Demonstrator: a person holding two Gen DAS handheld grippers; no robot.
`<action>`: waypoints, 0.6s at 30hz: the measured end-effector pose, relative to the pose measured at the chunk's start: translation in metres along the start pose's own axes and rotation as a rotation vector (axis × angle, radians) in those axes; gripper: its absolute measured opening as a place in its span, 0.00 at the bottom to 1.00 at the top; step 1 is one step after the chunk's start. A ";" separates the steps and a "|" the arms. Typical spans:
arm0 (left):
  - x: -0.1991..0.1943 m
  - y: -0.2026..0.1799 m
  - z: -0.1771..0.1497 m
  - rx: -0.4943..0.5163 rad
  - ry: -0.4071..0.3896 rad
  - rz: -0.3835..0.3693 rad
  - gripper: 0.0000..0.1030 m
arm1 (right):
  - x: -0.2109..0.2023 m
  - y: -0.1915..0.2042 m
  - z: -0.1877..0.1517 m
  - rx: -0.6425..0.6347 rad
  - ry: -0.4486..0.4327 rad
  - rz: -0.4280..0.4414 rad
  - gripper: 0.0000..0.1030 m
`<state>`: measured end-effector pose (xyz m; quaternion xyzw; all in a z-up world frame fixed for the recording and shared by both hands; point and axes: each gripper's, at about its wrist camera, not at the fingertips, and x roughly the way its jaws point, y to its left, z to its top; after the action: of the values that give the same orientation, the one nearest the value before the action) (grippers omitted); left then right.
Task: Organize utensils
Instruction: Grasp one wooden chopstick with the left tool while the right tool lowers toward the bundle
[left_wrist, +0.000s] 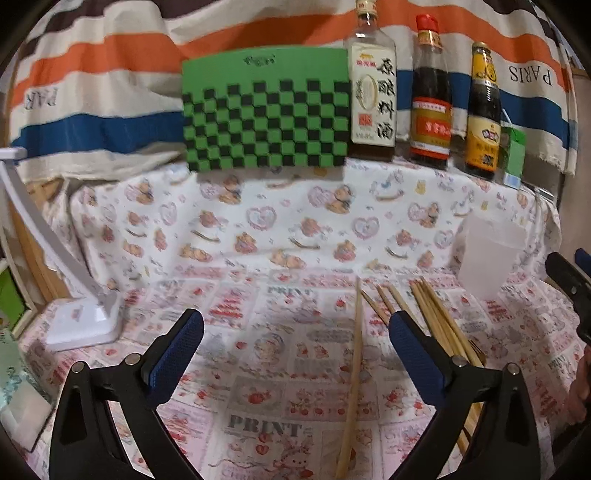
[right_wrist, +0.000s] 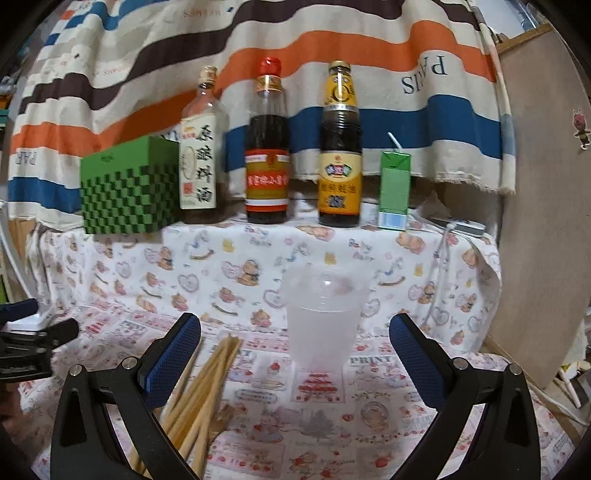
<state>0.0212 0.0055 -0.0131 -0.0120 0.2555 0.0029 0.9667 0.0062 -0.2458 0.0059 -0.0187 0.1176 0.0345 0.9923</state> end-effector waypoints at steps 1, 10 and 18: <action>0.004 0.000 0.001 0.004 0.029 -0.040 0.94 | 0.000 0.000 0.000 0.007 0.010 0.015 1.00; 0.032 -0.009 -0.008 0.054 0.283 -0.102 0.42 | -0.001 -0.009 0.007 0.092 0.095 0.069 0.74; 0.034 -0.024 -0.021 0.073 0.374 -0.177 0.22 | 0.002 -0.002 0.005 0.047 0.116 0.077 0.60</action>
<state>0.0410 -0.0188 -0.0477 0.0002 0.4284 -0.0934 0.8987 0.0097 -0.2471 0.0104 0.0074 0.1764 0.0689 0.9819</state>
